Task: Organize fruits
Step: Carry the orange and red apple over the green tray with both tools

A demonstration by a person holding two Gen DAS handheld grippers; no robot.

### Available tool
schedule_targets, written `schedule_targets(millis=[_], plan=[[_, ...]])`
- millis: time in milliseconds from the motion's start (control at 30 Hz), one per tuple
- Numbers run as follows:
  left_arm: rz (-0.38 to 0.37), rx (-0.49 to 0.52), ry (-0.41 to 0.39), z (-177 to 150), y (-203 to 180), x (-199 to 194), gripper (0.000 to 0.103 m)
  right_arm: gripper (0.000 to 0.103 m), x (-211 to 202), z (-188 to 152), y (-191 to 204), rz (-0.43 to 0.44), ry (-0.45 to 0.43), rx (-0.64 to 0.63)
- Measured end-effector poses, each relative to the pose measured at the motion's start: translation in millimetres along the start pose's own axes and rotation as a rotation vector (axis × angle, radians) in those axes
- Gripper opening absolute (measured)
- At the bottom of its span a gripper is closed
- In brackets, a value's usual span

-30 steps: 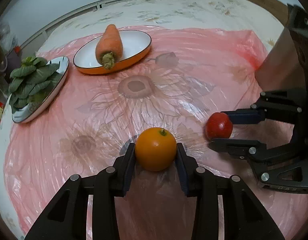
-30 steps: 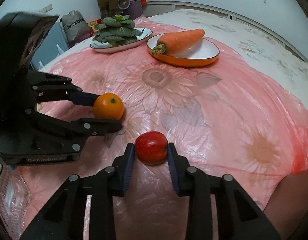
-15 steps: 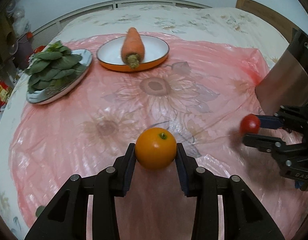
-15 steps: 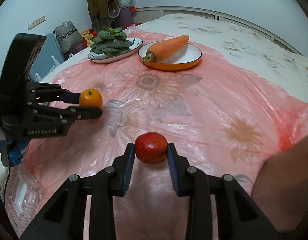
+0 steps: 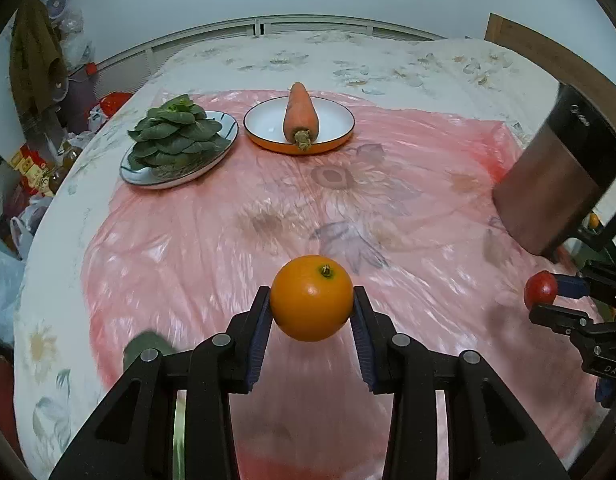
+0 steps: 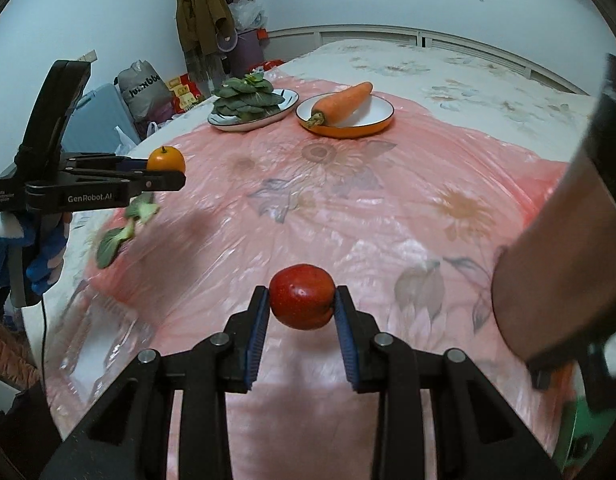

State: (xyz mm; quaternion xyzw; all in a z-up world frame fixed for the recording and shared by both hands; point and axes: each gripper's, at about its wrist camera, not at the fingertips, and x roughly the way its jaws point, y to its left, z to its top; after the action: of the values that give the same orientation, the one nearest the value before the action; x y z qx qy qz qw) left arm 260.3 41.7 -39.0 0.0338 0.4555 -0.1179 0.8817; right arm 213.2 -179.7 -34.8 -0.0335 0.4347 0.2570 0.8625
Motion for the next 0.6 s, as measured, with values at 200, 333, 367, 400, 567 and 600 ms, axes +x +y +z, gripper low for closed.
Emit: schedule_targets(millis=[200, 333, 367, 400, 567, 600], plan=[[-0.01, -0.006, -0.019, -20, -17, -36, 0.034, 0.027, -36, -24, 9, -0.002, -0.023, 0.031], [-0.028, -0.008, -0.031, -33, -31, -58, 0.034, 0.027, -59, -43, 13, -0.012, -0.032, 0.043], [-0.029, -0.004, -0.034, -37, -37, -63, 0.034, 0.027, -63, -47, 14, -0.015, -0.033, 0.045], [-0.032, -0.002, -0.035, -40, -40, -67, 0.034, 0.027, -68, -51, 15, -0.017, -0.036, 0.049], [-0.057, 0.005, -0.041, -55, -63, -84, 0.034, 0.027, -96, -74, 17, -0.033, -0.053, 0.071], [-0.062, 0.008, -0.041, -60, -69, -87, 0.034, 0.027, -102, -80, 16, -0.038, -0.056, 0.076]])
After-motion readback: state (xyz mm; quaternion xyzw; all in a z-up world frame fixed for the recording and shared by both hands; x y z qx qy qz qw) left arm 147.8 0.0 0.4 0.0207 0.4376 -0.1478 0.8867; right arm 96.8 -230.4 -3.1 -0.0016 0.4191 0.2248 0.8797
